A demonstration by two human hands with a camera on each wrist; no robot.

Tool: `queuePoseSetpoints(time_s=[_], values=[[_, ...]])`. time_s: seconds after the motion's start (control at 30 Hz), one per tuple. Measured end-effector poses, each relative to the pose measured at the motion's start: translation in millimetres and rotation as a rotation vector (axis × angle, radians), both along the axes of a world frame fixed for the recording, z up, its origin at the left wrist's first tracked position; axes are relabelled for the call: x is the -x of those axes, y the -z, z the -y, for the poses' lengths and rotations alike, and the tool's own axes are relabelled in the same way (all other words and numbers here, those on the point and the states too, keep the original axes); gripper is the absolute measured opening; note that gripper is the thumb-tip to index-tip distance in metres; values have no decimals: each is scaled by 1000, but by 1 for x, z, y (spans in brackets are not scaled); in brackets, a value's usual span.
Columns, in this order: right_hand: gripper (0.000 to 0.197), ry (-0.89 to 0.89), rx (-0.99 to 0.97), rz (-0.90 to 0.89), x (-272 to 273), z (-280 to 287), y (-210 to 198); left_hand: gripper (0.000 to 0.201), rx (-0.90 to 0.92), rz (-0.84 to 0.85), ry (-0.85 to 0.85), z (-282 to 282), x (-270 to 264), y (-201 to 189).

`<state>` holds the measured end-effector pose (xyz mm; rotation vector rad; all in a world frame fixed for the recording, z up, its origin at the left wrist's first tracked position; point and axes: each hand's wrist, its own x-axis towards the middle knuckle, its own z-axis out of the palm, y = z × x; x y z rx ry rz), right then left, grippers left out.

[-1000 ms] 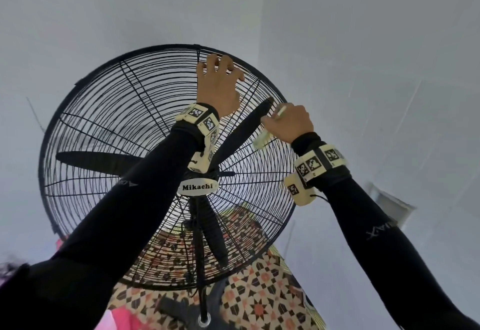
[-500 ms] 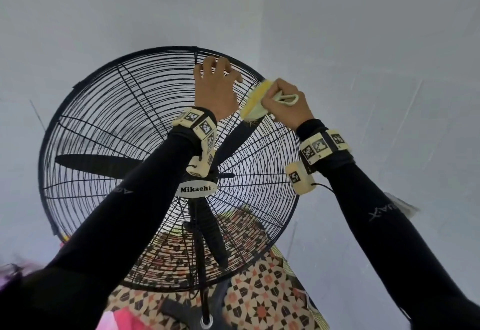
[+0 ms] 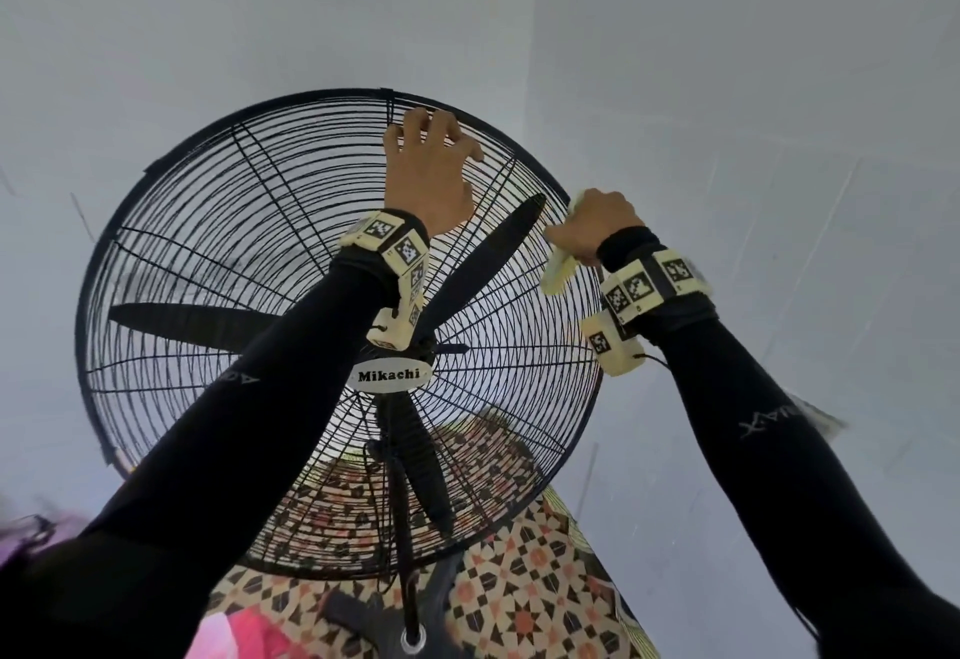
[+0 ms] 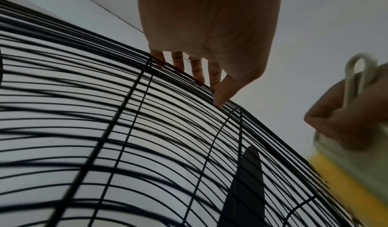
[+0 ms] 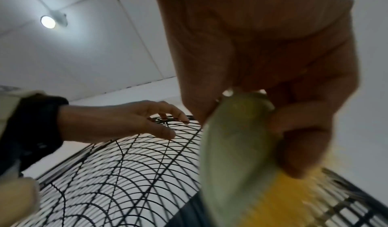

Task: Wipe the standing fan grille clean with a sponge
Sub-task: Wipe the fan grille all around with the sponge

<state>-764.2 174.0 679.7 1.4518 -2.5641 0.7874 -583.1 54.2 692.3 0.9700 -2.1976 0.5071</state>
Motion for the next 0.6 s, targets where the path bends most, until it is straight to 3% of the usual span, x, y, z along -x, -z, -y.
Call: queuePoseSetpoints(time_s=[0.07, 0.17, 0.23, 0.3, 0.43, 0.53, 0.6], values=[[32, -140, 131, 144, 3, -2, -13, 42, 6, 1, 5, -2, 2, 2], [7, -456, 557, 738, 4, 1, -35, 43, 12, 0, 5, -3, 0, 3], [15, -514, 617, 885, 8, 11, -36, 42, 17, -16, 16, -1, -4, 4], [21, -482, 549, 947, 17, 19, -26, 41, 25, -24, 30, 0, -7, 4], [9, -192, 375, 932, 60, 14, -15, 41, 40, -35, 35, 0, -6, 6], [29, -4, 35, 534, 87, 13, -14, 41, 39, -29, 19, -4, -2, 6], [32, -42, 56, 370, 80, 16, -20, 42, 33, -28, 22, -5, -1, 6]])
